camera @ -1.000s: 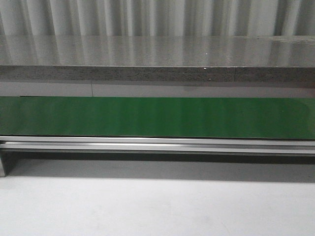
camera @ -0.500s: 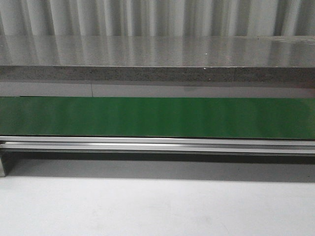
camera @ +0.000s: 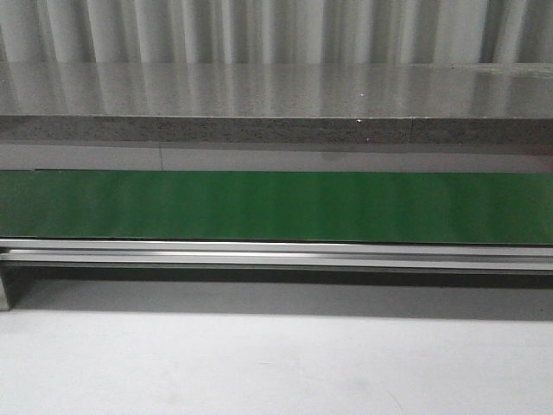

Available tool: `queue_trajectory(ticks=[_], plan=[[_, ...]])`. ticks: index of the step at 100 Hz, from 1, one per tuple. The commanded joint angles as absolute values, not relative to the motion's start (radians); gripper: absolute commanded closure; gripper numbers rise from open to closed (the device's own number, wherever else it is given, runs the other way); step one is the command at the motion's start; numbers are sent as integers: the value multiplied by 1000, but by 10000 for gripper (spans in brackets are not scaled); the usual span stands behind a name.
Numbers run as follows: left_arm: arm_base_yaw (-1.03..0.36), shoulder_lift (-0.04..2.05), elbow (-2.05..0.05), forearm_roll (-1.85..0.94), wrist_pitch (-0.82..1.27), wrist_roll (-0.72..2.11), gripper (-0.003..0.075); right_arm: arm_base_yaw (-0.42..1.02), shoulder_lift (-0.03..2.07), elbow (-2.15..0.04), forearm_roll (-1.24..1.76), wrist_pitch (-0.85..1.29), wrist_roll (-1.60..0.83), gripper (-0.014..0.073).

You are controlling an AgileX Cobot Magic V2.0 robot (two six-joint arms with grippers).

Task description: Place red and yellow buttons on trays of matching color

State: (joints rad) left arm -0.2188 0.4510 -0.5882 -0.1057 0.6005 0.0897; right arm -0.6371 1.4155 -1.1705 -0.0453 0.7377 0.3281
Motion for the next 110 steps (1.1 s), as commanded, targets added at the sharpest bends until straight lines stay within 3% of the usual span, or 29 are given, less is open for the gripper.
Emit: queue_trajectory(ticks=[1,3,57,74,110], plan=[[-229,455,-614,-114,526,88,741,-570,1342,-1198,-42,717,321,636],[-229,455,-614,-114,526,88,741,-558,1333,-1198,-42,724,321,669],[-229,455,-614,-114,526,88,741,-85,1110,-1189,-42,833,167,658],[-229,455,-614,-114,526,88,741,-15,1014,-1116,-42,751,102,658],[-229,455,-614,-114,526,88,741,-15,779,-890,-31,529,57,658]])
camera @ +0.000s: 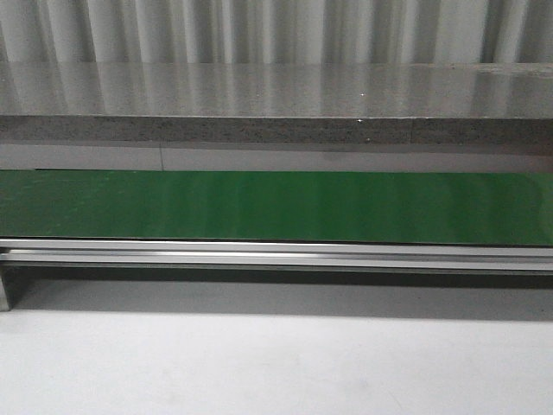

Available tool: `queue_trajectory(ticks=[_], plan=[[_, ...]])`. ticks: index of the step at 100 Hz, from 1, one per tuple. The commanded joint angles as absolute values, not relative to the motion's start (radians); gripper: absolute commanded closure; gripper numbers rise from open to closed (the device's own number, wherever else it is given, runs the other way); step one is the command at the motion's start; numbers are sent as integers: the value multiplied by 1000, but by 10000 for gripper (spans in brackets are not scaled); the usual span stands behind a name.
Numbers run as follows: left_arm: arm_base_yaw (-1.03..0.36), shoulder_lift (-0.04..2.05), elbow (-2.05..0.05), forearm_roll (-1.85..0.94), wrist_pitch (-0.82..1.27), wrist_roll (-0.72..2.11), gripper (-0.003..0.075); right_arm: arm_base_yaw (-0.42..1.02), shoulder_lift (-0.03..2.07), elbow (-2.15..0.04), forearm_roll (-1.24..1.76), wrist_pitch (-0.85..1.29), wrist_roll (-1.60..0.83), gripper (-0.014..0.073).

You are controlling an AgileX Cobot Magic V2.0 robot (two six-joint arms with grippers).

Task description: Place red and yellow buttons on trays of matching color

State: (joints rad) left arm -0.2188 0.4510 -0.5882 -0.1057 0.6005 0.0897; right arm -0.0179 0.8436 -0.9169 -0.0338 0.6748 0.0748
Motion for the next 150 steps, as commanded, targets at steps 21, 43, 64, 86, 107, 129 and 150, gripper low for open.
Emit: queue_trajectory(ticks=[21,43,64,86,107,129,150], plan=[[-229,455,-614,-114,526,88,741,-15,622,-720,-30,371,57,658],[-229,455,-614,-114,526,88,741,-15,439,-539,-25,300,60,658],[-229,455,-614,-114,526,88,741,-15,257,-368,-12,205,60,658],[-229,455,-614,-114,526,88,741,-67,144,-193,63,113,6,658],[-229,455,-614,-114,526,88,741,-76,60,-66,69,-17,-35,658],[-229,455,-614,-114,526,88,741,-80,-27,8,56,-39,-19,658],[-229,455,-614,-114,524,88,741,-80,-27,9,51,-50,-15,658]])
